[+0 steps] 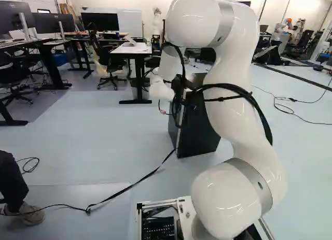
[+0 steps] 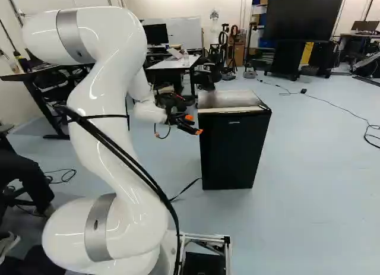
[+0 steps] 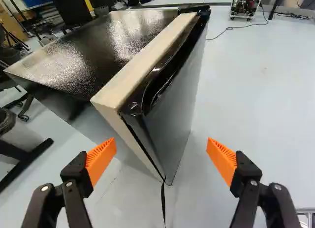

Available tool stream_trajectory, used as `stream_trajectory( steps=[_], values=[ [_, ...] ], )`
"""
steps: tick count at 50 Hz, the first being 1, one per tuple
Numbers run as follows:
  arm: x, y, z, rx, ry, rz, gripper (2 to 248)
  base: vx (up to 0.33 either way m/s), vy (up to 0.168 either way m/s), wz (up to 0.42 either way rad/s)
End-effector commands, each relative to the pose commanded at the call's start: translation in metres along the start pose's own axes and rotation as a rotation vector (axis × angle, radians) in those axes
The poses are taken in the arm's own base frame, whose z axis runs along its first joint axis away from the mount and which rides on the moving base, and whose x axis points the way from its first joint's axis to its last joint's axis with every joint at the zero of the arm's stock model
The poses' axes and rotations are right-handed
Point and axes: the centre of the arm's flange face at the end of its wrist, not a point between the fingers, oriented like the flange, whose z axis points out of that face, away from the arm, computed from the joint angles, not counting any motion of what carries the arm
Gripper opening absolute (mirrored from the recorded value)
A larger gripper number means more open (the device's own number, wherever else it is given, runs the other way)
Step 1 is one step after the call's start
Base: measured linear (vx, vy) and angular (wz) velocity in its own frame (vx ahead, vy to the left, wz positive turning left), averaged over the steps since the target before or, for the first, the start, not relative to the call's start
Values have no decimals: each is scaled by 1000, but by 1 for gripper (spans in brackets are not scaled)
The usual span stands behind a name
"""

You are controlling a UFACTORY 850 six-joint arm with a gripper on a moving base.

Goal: Open the fridge door

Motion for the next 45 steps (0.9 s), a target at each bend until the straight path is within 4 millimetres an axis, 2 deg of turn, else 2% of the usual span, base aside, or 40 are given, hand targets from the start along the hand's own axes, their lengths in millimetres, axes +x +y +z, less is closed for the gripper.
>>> stream_trajectory(
  steps=[45],
  values=[
    [12,5,20,-35,7,27,247,0,0,0]
  ],
)
